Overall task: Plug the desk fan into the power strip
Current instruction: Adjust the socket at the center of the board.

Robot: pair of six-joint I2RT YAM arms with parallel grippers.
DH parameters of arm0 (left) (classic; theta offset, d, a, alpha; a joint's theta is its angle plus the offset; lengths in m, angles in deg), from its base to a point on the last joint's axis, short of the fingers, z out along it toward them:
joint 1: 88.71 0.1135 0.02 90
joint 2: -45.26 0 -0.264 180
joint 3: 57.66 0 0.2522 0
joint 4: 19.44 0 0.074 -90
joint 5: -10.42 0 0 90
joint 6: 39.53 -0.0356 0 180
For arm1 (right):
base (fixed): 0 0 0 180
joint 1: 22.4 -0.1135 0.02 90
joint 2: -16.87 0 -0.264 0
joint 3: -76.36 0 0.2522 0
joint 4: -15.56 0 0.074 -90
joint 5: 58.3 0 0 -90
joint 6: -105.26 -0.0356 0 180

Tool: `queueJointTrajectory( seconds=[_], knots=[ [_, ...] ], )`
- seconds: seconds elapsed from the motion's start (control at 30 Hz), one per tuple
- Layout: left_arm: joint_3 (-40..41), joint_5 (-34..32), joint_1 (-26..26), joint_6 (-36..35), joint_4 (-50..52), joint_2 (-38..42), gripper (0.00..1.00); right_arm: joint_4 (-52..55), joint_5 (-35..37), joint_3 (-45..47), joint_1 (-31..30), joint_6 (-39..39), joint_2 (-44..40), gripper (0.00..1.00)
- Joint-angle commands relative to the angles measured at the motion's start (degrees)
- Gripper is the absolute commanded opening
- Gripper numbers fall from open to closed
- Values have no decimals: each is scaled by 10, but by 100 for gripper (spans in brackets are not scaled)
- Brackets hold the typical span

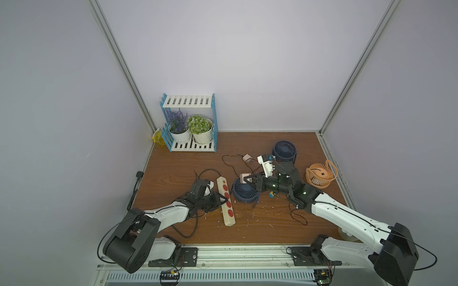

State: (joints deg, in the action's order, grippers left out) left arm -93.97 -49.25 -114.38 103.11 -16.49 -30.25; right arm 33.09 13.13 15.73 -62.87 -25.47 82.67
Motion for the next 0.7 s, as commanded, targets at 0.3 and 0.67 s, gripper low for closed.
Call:
queueJointTrajectory(
  seconds=[0.3,0.67],
  knots=[
    [4,-108,11,-66,222,17,60,-24,-12,-14,2,3,8,0],
    [-34,-103,11,-97,319,144,69,144,153,-136,-97,66,54,0]
  ],
)
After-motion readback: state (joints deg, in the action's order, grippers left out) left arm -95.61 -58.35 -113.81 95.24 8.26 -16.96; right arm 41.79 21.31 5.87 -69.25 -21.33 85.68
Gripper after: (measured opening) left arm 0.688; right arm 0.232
